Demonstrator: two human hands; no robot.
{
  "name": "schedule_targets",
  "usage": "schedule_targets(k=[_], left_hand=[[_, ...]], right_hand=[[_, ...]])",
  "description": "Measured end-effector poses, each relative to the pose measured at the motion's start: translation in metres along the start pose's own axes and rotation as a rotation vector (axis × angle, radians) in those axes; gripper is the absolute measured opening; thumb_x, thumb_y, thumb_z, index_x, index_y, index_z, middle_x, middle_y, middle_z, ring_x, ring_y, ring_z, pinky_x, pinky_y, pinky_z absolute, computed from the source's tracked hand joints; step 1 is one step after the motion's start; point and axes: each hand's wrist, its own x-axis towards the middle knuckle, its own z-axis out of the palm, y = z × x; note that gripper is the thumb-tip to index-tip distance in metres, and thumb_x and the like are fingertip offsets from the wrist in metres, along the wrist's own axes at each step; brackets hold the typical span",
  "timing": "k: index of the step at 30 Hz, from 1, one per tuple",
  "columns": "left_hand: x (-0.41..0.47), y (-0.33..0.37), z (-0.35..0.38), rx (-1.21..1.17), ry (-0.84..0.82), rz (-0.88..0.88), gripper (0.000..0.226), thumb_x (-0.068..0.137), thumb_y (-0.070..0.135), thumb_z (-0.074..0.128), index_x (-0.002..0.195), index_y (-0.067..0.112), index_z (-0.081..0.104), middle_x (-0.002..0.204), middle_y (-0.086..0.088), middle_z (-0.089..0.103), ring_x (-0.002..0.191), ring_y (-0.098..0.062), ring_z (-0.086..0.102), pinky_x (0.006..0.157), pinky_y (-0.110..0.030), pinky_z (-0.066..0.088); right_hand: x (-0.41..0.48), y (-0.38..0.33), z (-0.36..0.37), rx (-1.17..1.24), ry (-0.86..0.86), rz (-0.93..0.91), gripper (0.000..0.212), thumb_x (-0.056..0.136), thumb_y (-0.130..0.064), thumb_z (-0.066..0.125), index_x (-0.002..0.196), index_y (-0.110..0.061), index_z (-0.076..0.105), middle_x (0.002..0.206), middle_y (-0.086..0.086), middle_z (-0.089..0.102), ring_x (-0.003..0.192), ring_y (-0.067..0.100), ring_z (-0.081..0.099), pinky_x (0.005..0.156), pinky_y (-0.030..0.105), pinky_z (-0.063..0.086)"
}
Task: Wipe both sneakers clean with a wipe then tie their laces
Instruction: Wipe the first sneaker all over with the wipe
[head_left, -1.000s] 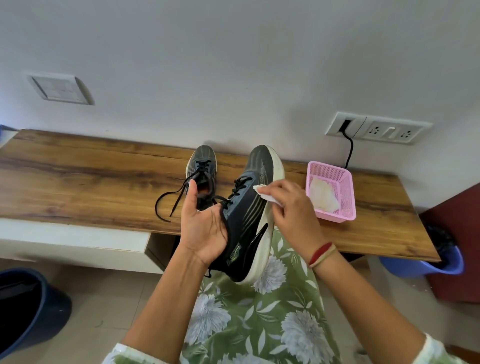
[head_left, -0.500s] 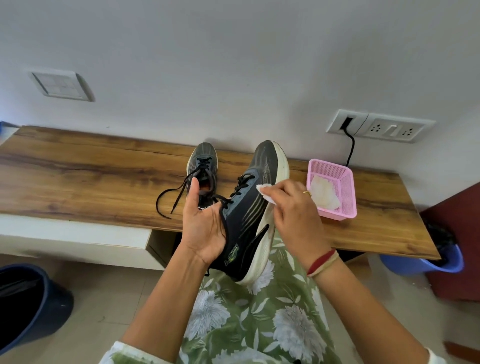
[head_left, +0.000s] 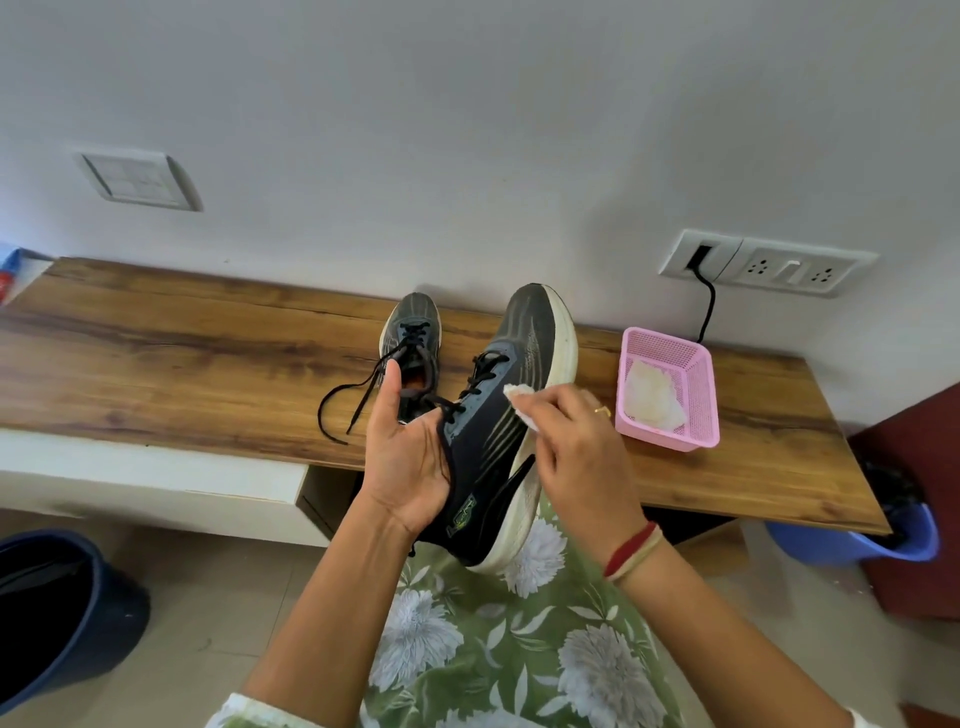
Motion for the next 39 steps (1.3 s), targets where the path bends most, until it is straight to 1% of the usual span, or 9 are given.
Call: schedule_targets(k=[7,11,16,21,24,26,29,34,39], left_hand=[[-0.003,0.003,0.0,0.057,0.015,0.006,0.096,0.077,0.077,0.037,0.135,0.001,0.047,0.125,-0.019,0.061,0.114,-0.03,0.06,0.099,-0.041,0.042],[-0.003,0.003,0.003,0.09,-0.009,-0.014,0.098,0.074,0.077,0.04,0.136,0.001,0.047,0.129,-0.02,0.058,0.123,-0.033,0.054,0.112,-0.045,0.03],[-0.003,0.005,0.005,0.123,-0.018,-0.001,0.1,0.071,0.077,0.045,0.136,0.0,0.046,0.131,-0.021,0.057,0.125,-0.034,0.052,0.113,-0.046,0.029],[-0.004,0.004,0.004,0.202,0.034,0.028,0.093,0.072,0.075,0.043,0.129,0.002,0.054,0.127,-0.021,0.06,0.122,-0.033,0.055,0.111,-0.047,0.031],[-0.004,0.007,-0.005,0.254,0.096,0.035,0.094,0.072,0.077,0.045,0.131,0.004,0.053,0.127,-0.019,0.06,0.123,-0.032,0.054,0.113,-0.049,0.029],[-0.004,0.008,-0.006,0.267,0.108,0.027,0.095,0.072,0.077,0.045,0.131,0.004,0.052,0.127,-0.019,0.061,0.122,-0.032,0.055,0.113,-0.048,0.029],[-0.006,0.007,0.001,0.254,0.076,0.021,0.089,0.072,0.072,0.042,0.126,0.003,0.056,0.123,-0.019,0.063,0.118,-0.031,0.059,0.108,-0.043,0.036],[-0.005,0.006,0.004,0.314,0.08,0.03,0.091,0.075,0.075,0.04,0.129,0.003,0.053,0.124,-0.019,0.062,0.119,-0.031,0.058,0.108,-0.045,0.035],[-0.01,0.008,-0.002,0.367,0.104,0.024,0.086,0.078,0.075,0.036,0.12,0.004,0.06,0.116,-0.017,0.067,0.111,-0.027,0.063,0.1,-0.039,0.043]], right_hand=[[0.006,-0.011,-0.007,0.474,-0.225,0.115,0.028,0.086,-0.002,0.058,0.107,-0.018,0.067,0.094,-0.003,0.058,0.065,0.002,0.047,0.057,0.011,0.041],[0.05,0.008,-0.023,0.241,0.055,0.165,0.03,0.083,0.002,0.06,0.106,-0.015,0.068,0.1,0.002,0.058,0.075,0.005,0.049,0.065,0.005,0.037],[0.046,0.021,-0.014,-0.096,0.053,0.111,0.03,0.08,0.003,0.056,0.107,-0.006,0.067,0.098,0.011,0.06,0.092,0.026,0.056,0.078,0.025,0.041],[0.013,0.01,0.001,0.058,-0.062,0.124,0.028,0.084,-0.005,0.052,0.108,-0.008,0.066,0.099,0.004,0.058,0.092,0.015,0.054,0.083,0.019,0.04],[0.009,0.017,-0.003,0.296,-0.207,0.208,0.028,0.087,-0.003,0.056,0.107,-0.019,0.066,0.101,-0.003,0.057,0.072,0.001,0.047,0.064,0.011,0.04],[0.02,0.026,-0.008,0.329,-0.091,0.263,0.029,0.086,-0.001,0.057,0.108,-0.019,0.066,0.103,0.0,0.058,0.065,0.001,0.043,0.057,0.01,0.04],[0.038,0.03,-0.013,0.166,0.078,0.235,0.032,0.084,0.004,0.058,0.109,-0.014,0.067,0.1,0.004,0.057,0.083,0.01,0.049,0.073,0.015,0.039],[0.021,0.009,0.006,0.04,-0.017,0.267,0.03,0.086,-0.002,0.057,0.114,-0.011,0.064,0.1,0.001,0.05,0.095,0.012,0.044,0.082,0.021,0.04],[0.008,0.003,0.002,0.393,-0.232,0.36,0.023,0.089,-0.008,0.056,0.106,-0.018,0.067,0.091,-0.006,0.051,0.069,0.005,0.043,0.06,0.009,0.039]])
